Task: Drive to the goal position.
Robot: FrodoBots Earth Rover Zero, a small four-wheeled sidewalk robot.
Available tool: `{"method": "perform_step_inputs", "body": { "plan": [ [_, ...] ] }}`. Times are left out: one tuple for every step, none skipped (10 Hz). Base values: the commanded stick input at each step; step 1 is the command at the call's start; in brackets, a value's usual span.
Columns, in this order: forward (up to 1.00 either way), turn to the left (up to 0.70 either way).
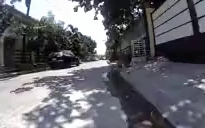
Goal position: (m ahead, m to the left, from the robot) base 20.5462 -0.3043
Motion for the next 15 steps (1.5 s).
{"method": "perform_step_inputs", "body": {
  "plan": [
    [1.0,0.0],
    [1.0,0.0],
    [1.0,0.0],
    [1.0,0.0],
    [1.0,0.0],
    [1.0,-0.02],
    [1.0,-0.2],
    [1.0,-0.35],
    [1.0,-0.4],
    [1.0,-0.27],
    [1.0,-0.1],
    [1.0,0.0],
    [1.0,0.0],
    [1.0,0.0],
    [1.0,0.0]
  ]
}}
